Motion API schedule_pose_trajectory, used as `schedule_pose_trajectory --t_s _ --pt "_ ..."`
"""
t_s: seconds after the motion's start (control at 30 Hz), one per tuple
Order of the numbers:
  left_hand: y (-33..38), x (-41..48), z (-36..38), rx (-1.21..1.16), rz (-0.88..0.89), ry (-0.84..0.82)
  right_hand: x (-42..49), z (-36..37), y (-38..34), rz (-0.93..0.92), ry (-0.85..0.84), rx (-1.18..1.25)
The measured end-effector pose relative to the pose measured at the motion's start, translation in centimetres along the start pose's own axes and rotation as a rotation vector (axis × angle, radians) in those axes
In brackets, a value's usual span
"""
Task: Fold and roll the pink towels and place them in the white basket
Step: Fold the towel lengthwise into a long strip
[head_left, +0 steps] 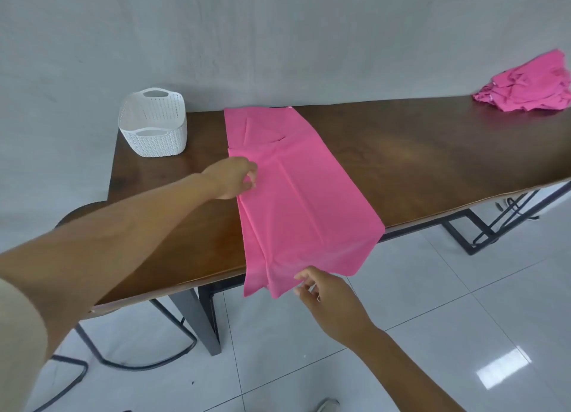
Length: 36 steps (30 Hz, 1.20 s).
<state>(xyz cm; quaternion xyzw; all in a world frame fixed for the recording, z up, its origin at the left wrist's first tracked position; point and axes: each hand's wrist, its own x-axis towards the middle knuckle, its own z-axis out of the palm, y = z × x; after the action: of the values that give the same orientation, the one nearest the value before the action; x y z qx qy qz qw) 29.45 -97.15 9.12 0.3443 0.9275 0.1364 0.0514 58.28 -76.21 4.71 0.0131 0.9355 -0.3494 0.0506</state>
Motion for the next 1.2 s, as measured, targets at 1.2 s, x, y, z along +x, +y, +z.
schedule_pose_trajectory --t_s 1.2 --pt "15.0 -3.1 11.7 -0.078 -0.343 0.005 9.5 -13.2 17.5 -0.369 0.005 -0.143"
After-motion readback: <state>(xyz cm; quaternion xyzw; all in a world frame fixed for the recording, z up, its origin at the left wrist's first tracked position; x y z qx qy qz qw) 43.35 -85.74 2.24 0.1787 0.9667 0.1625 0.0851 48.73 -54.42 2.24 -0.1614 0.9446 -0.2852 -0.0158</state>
